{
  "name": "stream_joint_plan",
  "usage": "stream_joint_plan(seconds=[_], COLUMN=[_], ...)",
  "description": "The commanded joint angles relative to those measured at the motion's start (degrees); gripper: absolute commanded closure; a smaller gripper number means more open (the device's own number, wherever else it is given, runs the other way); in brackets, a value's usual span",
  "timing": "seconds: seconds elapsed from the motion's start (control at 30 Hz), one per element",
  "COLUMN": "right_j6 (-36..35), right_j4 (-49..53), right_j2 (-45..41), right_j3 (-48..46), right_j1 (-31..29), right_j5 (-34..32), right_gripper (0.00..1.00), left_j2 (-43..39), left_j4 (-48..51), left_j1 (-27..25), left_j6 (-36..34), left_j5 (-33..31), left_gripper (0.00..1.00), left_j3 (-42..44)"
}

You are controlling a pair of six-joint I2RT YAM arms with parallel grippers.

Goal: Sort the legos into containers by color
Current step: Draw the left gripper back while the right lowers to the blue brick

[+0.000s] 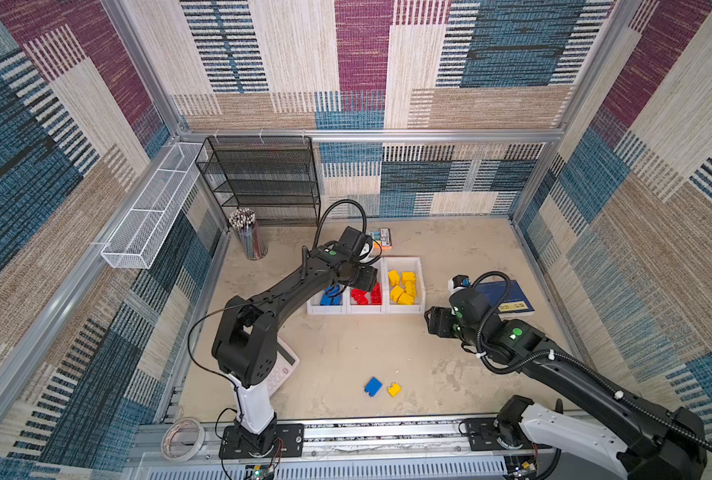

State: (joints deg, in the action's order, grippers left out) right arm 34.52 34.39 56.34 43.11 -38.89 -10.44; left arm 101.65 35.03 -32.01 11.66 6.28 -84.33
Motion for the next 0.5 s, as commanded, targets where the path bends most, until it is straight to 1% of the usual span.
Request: stream_joint_plan(seconds=[0.0,0.07,0.13,0.3,0.37,0.47], right_j6=[-0.9,-0.5,0.2,1.9,1.6,-0.5], right_j4=[-3.3,-4.4,-4.9,-7.3,-7.7,-7.1], right_j2=[1.2,2.8,5.2,13.2,16.8,21.8], right_j3=[-1.2,-1.5,-1.1,-0.1,1.1,3.5], right_j1=[-1.1,-4.5,-9.3,-19.6,-23.6,-27.2], right_j5=[5.0,5.4,4.7,6.5,6.7,7.6], right_gripper=[0.25,0.25,0.25,0.25,0.24,0.23], left_j2=[-5.7,-10.2,-14.3,-22.0,-24.7,-28.8], left_j4=[-3.2,-4.4,-4.7,-3.7,-3.3,-3.0], left_j1=[1.6,3.1,4.4,7.2,8.0,8.9], left_j6=[2.8,4.1,5.0,7.1,7.8,9.3], left_j5=[-0.4,-0.7,-1.1,-2.2,-2.6,-3.4], left_gripper=[0.36,0.36,0.36,0.35,0.35,0.35], left_j3=[5.1,9.6,13.4,21.5,24.3,27.5])
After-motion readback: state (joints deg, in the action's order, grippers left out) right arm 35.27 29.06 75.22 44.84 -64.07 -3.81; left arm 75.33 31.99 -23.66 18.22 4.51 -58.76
